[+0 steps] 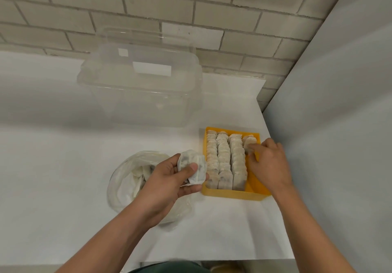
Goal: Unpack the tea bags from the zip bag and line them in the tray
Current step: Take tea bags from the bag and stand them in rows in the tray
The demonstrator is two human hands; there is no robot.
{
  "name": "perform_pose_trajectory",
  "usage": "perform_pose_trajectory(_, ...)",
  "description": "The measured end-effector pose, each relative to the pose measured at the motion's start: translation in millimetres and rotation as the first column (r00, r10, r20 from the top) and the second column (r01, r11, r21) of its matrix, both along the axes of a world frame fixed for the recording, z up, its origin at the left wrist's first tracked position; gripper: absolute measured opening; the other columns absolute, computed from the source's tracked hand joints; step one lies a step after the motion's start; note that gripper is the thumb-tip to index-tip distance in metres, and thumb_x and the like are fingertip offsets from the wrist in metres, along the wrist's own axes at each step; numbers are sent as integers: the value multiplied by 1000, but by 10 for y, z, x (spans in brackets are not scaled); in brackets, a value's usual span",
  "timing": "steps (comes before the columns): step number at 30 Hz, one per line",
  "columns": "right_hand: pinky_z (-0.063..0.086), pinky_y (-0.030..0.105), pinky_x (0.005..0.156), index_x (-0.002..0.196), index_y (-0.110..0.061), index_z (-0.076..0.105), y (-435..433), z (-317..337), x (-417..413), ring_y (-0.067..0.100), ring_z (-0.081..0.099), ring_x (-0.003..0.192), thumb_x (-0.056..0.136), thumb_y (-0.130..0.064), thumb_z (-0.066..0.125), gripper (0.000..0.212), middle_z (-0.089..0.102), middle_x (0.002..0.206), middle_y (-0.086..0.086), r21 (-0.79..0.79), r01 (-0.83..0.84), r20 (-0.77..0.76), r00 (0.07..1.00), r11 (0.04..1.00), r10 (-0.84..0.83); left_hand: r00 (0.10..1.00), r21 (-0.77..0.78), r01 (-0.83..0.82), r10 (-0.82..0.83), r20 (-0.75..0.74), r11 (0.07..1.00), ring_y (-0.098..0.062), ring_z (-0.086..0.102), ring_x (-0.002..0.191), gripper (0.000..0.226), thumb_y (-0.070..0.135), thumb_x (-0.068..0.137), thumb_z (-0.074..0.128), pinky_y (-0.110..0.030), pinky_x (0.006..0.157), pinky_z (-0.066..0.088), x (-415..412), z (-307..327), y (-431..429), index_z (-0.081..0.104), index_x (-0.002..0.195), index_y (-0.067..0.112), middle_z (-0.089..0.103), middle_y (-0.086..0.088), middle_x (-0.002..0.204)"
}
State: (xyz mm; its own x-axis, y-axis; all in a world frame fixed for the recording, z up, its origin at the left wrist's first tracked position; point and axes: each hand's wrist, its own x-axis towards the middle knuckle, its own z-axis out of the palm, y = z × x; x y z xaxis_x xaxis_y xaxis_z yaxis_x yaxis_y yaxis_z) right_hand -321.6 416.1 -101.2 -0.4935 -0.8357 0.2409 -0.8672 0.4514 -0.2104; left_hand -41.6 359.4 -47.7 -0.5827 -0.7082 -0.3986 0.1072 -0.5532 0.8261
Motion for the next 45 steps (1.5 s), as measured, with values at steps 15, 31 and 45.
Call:
perform_pose_trajectory(15,58,34,80,114,-16,76,364,588,969,15,63,104,94,-23,76,21,63,124,2,-241,-706,-8,688,666,726,998,82,53,-49,-47,995,-28,75,102,24,18,105,58,-45,95,60,-57,36,-6,69,122,6,76,-16,119)
perform_pose_trajectory(31,55,38,80,104,-18,81,332,823,914,12,68,96,95,-18,74,11,73,101,-10,-501,-343,176,858,794,482,993,234,70,-46,-106,970,-36,77,99,26,11,106,52,-37,85,64,-69,61,-11,64,125,-2,75,-24,115)
perform_pose_trajectory(45,39,3,71,102,-23,79,277,845,233,-3,58,73,97,-23,70,10,63,85,-20,-335,-176,99,970,925,221,995,252,7,18,-95,968,-40,75,104,25,10,106,53,-39,84,64,-76,41,-58,63,124,-5,71,-26,123)
